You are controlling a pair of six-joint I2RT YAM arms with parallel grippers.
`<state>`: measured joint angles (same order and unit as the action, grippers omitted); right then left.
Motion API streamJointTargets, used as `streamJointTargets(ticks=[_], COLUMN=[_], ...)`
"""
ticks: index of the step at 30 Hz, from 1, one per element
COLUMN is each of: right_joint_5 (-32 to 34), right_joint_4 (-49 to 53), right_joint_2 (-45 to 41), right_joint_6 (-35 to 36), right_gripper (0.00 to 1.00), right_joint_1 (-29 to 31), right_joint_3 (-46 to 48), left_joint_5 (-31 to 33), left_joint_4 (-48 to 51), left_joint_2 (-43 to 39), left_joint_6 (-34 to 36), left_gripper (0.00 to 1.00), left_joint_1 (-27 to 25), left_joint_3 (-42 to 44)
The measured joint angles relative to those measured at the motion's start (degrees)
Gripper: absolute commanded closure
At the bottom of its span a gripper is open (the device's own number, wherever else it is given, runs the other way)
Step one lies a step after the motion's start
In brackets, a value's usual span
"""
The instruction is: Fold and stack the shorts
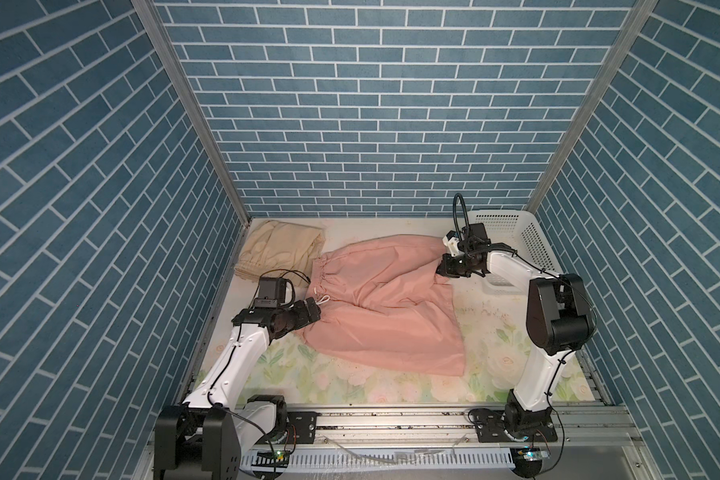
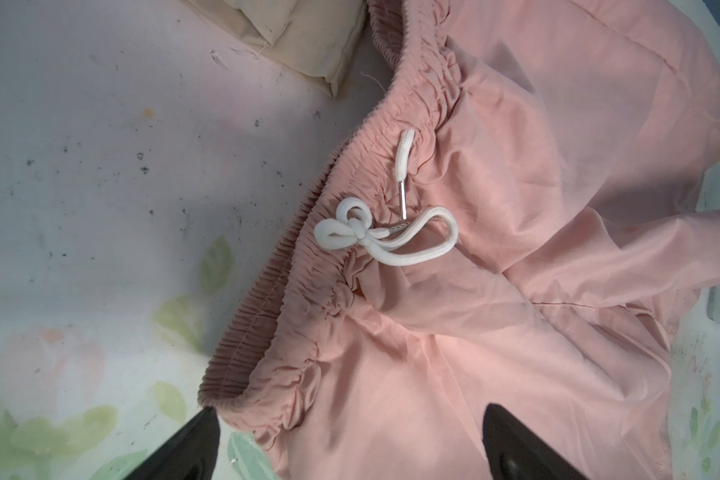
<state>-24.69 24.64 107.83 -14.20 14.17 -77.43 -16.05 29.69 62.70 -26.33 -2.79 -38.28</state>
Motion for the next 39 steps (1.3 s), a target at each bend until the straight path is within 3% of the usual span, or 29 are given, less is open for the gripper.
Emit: streamJointTargets(ticks=[5, 11, 15, 19, 22, 29, 34, 39], right_joint_5=[3.19, 7.34, 8.33, 9.38, 10.4, 11.58, 10.8, 8.55], right_joint_4=[4.22, 5.07, 6.91, 9.53, 11.69, 20.46, 26.56, 28.15], right_joint_2=[-6.01, -14.56, -12.74, -14.95, -21.84, -35.95, -42.1, -51.17], right_joint_6=[-0.61, -2.86, -4.0, -4.11, -4.26, -4.13, -8.33, -16.65], right_gripper=[1.0, 1.0, 0.71, 0.57, 0.49, 0.47, 0.47, 0.47], right_joint_1=[-0.42, -1.99, -2.45, -2.51, -2.54, -2.62, -1.66, 4.13], right_joint_3=[0.7, 9.55, 12.94, 13.51, 13.51, 15.78, 26.86, 37.42], left_joint_5=[0.96, 1.62, 1.4, 1.51, 2.36, 2.78, -0.28, -4.28], left_joint_4=[0.0, 1.86, 2.73, 4.46, 6.71, 8.22, 5.2, -0.11], left_joint_2=[0.04, 0.31, 0.33, -0.35, -3.82, -10.62, -8.57, -4.02], left_joint_6=[-0.02, 0.57, 0.74, 0.96, 0.17, -2.19, -4.33, -6.34], left_gripper=[0.17, 0.22, 0.18, 0.01, 0.0, 0.0, 0.0, 0.01], left_joint_1=[0.31, 0.68, 0.76, 1.44, 2.64, 8.13, 10.64, 10.86], left_joint_3=[-0.02, -0.07, -0.07, -0.07, -0.07, 0.13, 4.52, 10.27])
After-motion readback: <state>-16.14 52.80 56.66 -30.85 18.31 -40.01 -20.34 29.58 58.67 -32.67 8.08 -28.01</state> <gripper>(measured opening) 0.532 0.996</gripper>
